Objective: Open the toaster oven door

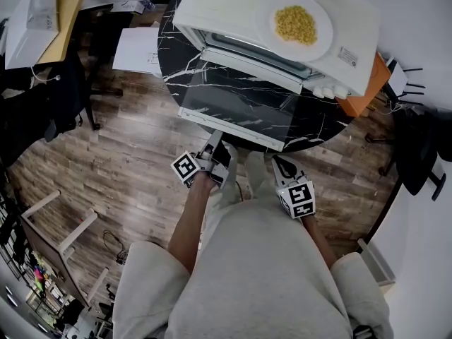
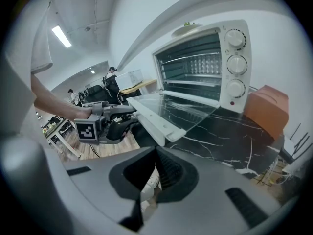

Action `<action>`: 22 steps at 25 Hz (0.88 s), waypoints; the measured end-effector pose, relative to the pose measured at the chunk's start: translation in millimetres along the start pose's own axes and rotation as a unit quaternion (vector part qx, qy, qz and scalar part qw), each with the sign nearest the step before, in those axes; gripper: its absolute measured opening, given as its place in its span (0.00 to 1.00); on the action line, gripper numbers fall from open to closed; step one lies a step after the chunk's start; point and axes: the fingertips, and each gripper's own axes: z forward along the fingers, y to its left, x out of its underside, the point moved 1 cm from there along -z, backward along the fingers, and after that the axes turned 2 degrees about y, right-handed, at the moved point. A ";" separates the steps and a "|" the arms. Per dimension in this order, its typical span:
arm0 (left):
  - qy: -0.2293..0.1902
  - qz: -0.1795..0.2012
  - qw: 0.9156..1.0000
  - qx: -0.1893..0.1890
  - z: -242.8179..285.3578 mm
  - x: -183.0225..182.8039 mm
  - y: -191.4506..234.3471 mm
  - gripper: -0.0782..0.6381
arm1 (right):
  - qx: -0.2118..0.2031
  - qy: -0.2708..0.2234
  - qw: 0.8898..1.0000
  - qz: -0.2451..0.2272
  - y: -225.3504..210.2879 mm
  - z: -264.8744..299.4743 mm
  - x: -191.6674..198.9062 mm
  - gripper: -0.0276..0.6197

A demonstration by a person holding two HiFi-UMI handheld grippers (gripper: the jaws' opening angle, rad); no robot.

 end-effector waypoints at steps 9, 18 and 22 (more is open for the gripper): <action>0.004 0.002 1.000 0.002 -9.7 3.9 0.5 0.33 | 0.001 0.000 1.000 -0.002 -0.8 -0.5 -0.9 0.06; 0.044 0.076 0.996 -0.016 -17.9 9.3 -10.1 0.31 | 0.001 -0.007 1.000 -0.005 -1.0 -2.6 -7.9 0.06; 0.057 0.152 0.986 -0.033 -23.8 3.9 -15.9 0.28 | 0.002 -0.012 1.000 -0.009 -0.1 -3.8 -11.6 0.06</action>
